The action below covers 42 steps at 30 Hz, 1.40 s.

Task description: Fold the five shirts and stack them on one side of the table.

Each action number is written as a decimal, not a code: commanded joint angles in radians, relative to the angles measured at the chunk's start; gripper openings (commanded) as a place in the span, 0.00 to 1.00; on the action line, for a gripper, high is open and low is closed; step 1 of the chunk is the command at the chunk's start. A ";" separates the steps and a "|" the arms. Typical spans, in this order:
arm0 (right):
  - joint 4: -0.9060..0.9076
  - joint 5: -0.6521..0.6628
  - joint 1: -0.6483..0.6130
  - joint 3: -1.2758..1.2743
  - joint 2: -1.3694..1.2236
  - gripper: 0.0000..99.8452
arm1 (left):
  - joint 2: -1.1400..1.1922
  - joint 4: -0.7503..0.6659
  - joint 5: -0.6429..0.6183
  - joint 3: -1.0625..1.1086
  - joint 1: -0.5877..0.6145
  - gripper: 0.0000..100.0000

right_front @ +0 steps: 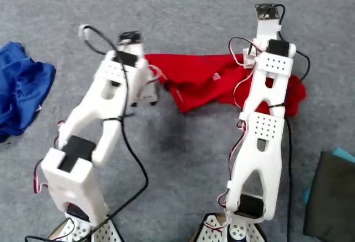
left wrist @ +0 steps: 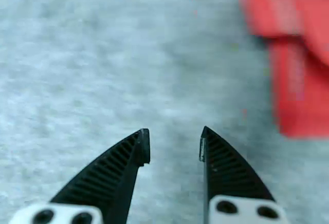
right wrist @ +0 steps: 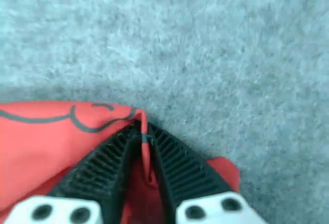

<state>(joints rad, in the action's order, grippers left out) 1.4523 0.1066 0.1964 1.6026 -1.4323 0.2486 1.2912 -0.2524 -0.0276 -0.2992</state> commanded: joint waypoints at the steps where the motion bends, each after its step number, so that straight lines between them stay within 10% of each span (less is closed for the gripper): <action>1: -0.009 -0.009 0.022 0.058 0.028 0.01 | -0.042 -0.032 -0.055 -0.110 -0.106 0.18; 17: -0.034 -0.011 0.028 0.061 0.025 0.01 | 0.398 -0.324 -0.173 -0.482 -0.212 0.18; 42: -0.048 -0.006 0.021 0.061 0.021 0.01 | 0.766 -0.069 -0.239 -1.221 -0.046 0.18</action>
<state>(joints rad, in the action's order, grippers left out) 1.4308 0.1051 0.1964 1.6118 -1.4323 1.0388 1.1224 -0.4856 -1.1508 -0.3452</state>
